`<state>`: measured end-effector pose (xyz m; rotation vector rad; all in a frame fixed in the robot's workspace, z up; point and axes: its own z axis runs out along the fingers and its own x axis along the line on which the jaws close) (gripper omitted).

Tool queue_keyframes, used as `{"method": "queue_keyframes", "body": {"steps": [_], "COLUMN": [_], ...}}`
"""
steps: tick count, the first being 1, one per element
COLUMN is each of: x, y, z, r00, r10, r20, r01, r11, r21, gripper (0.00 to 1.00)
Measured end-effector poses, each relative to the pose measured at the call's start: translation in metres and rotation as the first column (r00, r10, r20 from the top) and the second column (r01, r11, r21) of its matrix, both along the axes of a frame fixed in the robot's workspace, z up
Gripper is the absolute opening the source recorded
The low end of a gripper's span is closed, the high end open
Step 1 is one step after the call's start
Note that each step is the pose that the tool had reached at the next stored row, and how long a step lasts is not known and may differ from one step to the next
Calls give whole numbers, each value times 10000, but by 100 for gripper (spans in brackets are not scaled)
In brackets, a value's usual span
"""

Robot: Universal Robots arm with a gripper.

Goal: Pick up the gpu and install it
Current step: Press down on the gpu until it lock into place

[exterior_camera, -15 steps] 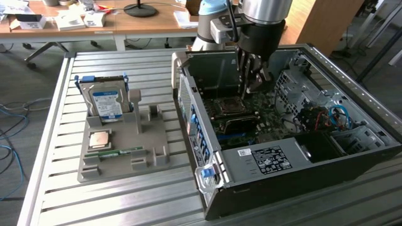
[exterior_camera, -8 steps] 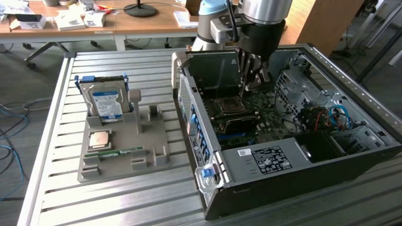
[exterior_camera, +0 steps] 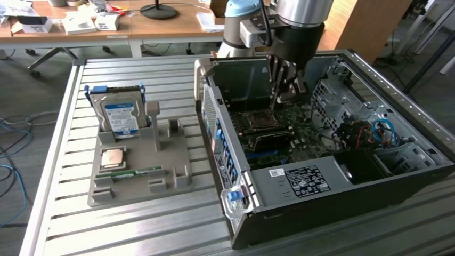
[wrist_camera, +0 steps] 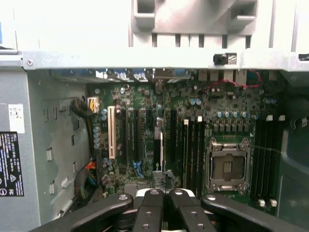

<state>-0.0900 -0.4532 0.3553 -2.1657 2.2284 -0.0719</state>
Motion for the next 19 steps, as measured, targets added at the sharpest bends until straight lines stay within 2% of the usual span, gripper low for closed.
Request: {"method": "queue_keyframes", "body": {"steps": [2, 3, 4, 7, 19], "x": [19, 28, 30, 31, 31], "y": [0, 0, -1, 0, 0], "z": [-3, -4, -4, -34, -252], "r00": [9996, 9992, 9991, 9991, 9990], "r10": [-1, -3, -7, -27, -191], "r20": [-295, -393, -416, -418, -416], "r01": [1, 3, 7, 26, 190], "r11": [10000, 10000, 10000, 10000, 9998], "r21": [1, 1, -1, -19, -19], "gripper": [11, 11, 11, 11, 11]}}
